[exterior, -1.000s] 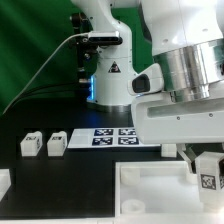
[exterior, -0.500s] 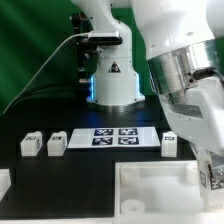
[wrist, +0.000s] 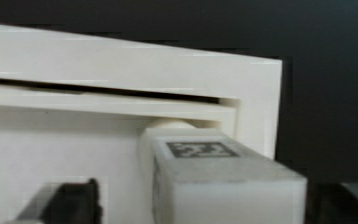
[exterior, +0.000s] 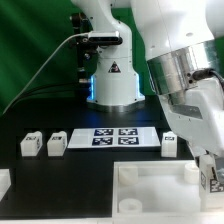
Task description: Assemble one leg
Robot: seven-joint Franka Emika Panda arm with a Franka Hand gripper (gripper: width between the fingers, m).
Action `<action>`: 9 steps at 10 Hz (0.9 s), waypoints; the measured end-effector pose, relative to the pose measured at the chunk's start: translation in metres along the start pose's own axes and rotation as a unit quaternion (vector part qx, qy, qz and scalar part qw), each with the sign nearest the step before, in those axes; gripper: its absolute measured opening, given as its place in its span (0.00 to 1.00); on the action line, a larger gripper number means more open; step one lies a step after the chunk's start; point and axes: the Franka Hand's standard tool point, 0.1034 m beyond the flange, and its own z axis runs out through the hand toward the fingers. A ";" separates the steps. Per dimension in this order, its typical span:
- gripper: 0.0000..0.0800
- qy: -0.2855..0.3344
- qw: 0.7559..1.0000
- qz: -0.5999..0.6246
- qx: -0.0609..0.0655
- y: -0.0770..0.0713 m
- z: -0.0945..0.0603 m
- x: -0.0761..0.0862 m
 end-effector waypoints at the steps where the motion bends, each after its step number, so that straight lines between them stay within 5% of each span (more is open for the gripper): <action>1: 0.80 -0.001 0.998 -0.067 -0.016 -0.001 -0.001 -0.005; 5: 0.81 0.001 0.961 -0.274 -0.024 0.001 0.000 -0.004; 7: 0.81 0.004 0.900 -0.432 -0.062 -0.003 -0.004 -0.007; 9: 0.81 0.008 0.809 -0.582 -0.079 -0.007 -0.004 -0.006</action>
Offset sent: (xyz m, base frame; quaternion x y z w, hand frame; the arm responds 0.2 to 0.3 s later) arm 0.0000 0.0000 0.0000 0.0000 0.0000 -0.1790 0.9838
